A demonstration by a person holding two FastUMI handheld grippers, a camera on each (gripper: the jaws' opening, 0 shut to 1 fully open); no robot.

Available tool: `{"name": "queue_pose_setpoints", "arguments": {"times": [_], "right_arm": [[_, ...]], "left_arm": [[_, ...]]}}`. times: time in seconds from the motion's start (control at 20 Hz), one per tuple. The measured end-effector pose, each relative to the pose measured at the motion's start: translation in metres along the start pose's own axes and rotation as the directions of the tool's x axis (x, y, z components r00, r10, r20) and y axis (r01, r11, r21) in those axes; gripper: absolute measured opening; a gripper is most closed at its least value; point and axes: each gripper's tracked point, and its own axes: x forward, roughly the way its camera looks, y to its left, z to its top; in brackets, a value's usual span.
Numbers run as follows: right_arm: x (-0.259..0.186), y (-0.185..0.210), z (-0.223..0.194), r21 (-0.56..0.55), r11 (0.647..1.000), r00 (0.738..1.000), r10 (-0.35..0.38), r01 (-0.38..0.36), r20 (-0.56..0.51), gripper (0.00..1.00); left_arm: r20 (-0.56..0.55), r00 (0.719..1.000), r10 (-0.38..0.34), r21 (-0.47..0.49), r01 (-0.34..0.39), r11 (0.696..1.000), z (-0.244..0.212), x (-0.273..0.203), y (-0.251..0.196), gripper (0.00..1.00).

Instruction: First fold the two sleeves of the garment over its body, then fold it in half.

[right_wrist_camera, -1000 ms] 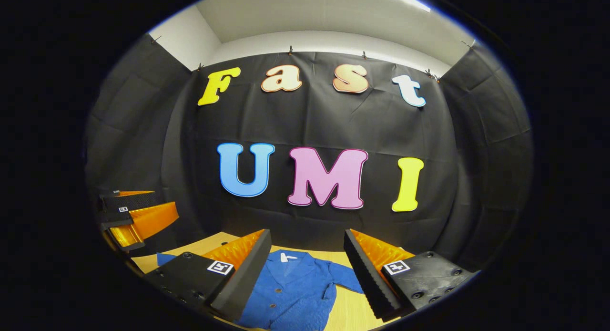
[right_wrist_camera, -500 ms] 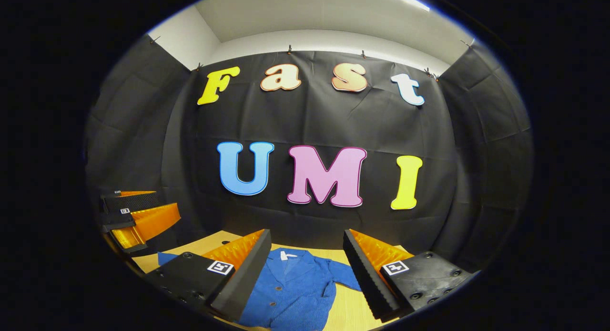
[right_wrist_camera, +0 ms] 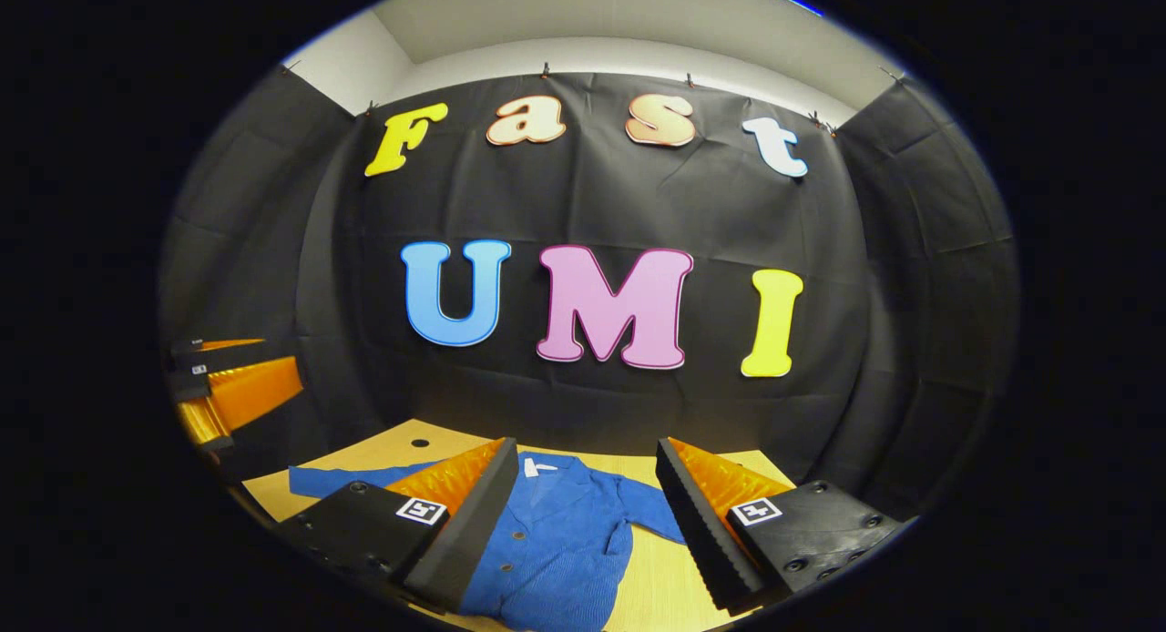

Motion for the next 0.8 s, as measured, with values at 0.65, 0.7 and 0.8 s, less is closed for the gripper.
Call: {"name": "queue_pose_setpoints", "arguments": {"times": [0.65,0.7,0.8], "right_arm": [[0.096,-0.168,-0.143,-0.046,0.976,0.928,-0.217,0.213,-0.304,0.97],[0.099,-0.185,-0.158,-0.045,0.971,0.913,-0.236,0.234,-0.334,0.97],[0.100,-0.219,-0.191,-0.049,0.959,0.875,-0.276,0.281,-0.397,0.97]], "left_arm": [[-0.076,0.995,0.057,-0.001,-0.057,0.998,-0.017,0.033,-0.029,0.82],[-0.082,0.995,0.057,0.001,-0.058,0.998,-0.019,0.040,-0.035,0.82],[-0.093,0.994,0.059,0.009,-0.058,0.998,-0.022,0.051,-0.045,0.82]]}}
